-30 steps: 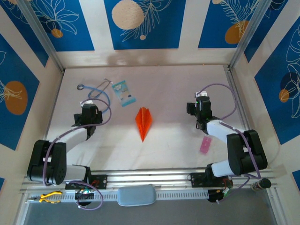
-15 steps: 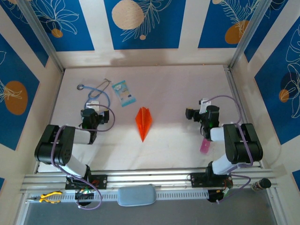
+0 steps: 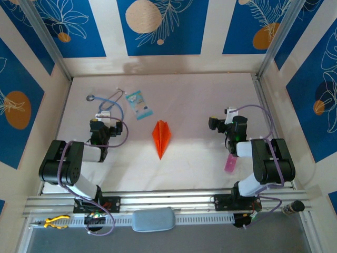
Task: Fold a paper plane with a square sheet of paper (pick it up from the middle)
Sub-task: Reset both arms
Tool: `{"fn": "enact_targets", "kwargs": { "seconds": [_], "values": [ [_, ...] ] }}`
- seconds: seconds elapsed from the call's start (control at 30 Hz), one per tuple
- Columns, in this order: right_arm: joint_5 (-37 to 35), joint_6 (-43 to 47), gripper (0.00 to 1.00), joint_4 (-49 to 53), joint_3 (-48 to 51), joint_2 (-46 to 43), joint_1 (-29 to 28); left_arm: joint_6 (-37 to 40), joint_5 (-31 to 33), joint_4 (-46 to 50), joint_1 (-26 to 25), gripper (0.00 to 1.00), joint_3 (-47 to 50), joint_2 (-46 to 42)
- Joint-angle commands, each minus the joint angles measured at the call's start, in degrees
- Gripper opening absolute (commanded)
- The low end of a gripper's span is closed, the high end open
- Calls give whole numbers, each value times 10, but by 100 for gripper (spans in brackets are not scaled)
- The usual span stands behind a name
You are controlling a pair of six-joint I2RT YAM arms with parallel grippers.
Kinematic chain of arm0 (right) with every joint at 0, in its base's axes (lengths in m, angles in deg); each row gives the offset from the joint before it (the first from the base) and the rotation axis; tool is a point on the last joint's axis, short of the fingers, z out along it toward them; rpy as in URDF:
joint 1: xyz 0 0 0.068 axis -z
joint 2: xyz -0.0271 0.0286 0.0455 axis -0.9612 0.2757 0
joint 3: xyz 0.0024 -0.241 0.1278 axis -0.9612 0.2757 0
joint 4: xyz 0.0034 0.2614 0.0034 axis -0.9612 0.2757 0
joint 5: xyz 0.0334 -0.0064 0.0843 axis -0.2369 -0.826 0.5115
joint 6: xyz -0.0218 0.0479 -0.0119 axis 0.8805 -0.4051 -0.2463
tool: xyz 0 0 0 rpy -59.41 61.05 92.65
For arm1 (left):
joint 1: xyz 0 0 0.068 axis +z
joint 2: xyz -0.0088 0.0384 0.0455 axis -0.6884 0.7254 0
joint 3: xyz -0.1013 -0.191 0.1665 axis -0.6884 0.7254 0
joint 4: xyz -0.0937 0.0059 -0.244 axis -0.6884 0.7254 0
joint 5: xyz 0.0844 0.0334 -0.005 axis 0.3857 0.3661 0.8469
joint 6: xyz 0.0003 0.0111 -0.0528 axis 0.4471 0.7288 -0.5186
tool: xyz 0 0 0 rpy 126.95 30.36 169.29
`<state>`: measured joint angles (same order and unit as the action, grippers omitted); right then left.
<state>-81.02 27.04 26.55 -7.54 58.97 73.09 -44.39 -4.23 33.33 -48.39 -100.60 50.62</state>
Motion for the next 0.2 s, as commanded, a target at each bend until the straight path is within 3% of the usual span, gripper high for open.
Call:
{"fn": "enact_targets", "kwargs": {
  "seconds": [0.0,0.17],
  "values": [
    [-6,-2,99,-11,-1,-6,-2,8,-19,-13,4,100,1,-2],
    [-5,-2,99,-14,1,-8,-2,8,-19,-14,3,100,1,-2]
  ]
}}
